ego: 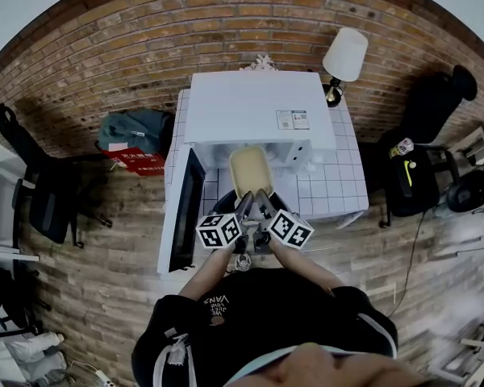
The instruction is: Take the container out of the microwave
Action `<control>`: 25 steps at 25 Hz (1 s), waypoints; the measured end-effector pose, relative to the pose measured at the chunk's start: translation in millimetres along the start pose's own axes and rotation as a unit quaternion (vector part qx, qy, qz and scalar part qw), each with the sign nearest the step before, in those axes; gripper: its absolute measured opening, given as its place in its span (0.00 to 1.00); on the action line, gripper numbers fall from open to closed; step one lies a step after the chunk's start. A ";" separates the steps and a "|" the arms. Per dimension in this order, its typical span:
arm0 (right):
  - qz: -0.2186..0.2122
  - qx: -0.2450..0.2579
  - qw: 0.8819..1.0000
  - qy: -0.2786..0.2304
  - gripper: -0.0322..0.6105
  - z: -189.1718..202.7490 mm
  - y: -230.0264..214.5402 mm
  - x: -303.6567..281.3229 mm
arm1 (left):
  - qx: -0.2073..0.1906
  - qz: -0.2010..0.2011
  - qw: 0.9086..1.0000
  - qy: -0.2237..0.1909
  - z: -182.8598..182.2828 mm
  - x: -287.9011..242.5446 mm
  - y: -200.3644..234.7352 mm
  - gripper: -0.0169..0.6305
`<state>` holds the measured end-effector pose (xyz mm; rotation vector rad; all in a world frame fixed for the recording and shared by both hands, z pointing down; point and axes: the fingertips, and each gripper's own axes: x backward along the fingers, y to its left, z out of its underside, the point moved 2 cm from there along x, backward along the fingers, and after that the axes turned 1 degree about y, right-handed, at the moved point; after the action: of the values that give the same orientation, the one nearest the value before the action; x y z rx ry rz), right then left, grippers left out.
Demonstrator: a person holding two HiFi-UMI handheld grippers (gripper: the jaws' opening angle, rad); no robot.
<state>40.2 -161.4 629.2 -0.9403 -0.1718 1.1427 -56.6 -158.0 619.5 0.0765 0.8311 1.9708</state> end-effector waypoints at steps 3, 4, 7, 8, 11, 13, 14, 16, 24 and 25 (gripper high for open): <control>-0.007 0.006 1.000 0.009 0.38 -3.5 -4.7 7.9 | 0.003 -0.007 1.000 -0.006 6.7 1.7 -9.3 0.36; -0.009 0.008 1.000 0.012 0.38 -4.5 -6.3 10.7 | 0.004 -0.010 1.000 -0.007 9.1 2.3 -12.5 0.36; -0.016 0.013 1.000 0.021 0.38 -6.5 -10.5 18.9 | 0.008 -0.018 1.000 -0.013 15.2 4.1 -21.2 0.36; -0.018 0.015 0.999 0.024 0.38 -7.1 -11.7 21.4 | 0.010 -0.020 1.000 -0.015 16.9 4.7 -23.9 0.36; -0.026 0.020 0.999 0.033 0.38 -7.6 -15.1 29.1 | 0.014 -0.027 0.999 -0.022 22.4 7.0 -31.3 0.36; -0.030 0.023 0.999 0.038 0.37 -7.1 -16.8 34.3 | 0.015 -0.032 0.999 -0.025 26.5 9.5 -35.5 0.36; -0.031 0.024 0.998 0.040 0.37 -6.9 -17.5 36.7 | 0.017 -0.034 0.999 -0.026 28.5 11.0 -37.3 0.36; -0.035 0.027 0.998 0.045 0.37 -6.2 -18.9 40.9 | 0.020 -0.039 0.999 -0.030 32.6 13.7 -40.7 0.36; -0.043 0.032 0.996 0.068 0.37 6.1 -27.1 60.7 | 0.031 -0.058 0.997 -0.039 54.9 29.4 -52.1 0.36; -0.045 0.033 0.996 0.070 0.37 8.0 -27.7 63.5 | 0.033 -0.060 0.997 -0.040 57.9 32.0 -53.5 0.36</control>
<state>83.3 -106.8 632.9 -0.9414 -0.0604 0.9907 -11.5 -85.9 624.0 0.1390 0.8289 1.8166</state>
